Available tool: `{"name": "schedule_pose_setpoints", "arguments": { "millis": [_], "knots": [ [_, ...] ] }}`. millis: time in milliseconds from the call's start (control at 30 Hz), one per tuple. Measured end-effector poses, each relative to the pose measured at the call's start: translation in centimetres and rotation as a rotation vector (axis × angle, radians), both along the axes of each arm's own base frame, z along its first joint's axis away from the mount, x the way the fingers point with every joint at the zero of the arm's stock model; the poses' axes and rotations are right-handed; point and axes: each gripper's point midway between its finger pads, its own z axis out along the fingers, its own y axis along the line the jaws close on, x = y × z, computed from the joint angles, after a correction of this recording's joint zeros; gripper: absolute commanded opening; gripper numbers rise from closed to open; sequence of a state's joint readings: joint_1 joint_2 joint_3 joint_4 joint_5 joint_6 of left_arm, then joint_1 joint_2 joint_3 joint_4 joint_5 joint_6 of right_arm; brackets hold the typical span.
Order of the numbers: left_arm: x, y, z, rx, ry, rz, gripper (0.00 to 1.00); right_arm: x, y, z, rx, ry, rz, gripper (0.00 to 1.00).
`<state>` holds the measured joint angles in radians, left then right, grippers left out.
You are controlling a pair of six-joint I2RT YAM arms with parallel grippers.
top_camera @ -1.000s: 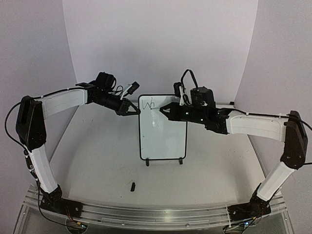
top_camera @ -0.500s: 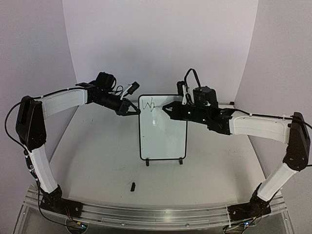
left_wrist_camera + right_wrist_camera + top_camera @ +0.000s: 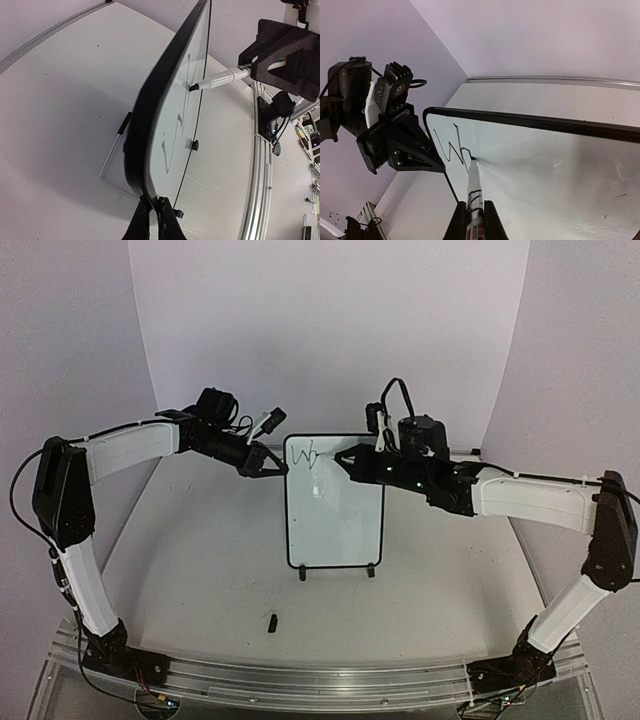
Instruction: Write a sentence on the whiteboard
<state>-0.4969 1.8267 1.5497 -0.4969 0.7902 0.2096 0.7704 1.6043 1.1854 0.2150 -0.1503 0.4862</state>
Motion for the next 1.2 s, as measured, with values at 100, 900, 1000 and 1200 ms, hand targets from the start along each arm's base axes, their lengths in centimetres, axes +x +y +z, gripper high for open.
{"name": "schedule_pose_setpoints", "arguments": {
  "millis": [100,900,1000,1200],
  "knots": [
    [0.0,0.0,0.0,0.000,0.000,0.000,0.00,0.0,0.0,-0.1,0.003,0.005,-0.001,0.00],
    [-0.1,0.0,0.0,0.000,0.000,-0.002,0.00,-0.6,-0.8,-0.5,-0.011,0.027,-0.009,0.00],
    [-0.1,-0.1,0.0,0.000,0.000,-0.003,0.00,-0.8,-0.9,0.0,-0.003,0.021,-0.004,0.00],
    [-0.1,-0.1,0.0,0.000,0.000,-0.004,0.00,-1.0,-0.8,0.4,0.007,0.018,0.017,0.00]
  ]
}}
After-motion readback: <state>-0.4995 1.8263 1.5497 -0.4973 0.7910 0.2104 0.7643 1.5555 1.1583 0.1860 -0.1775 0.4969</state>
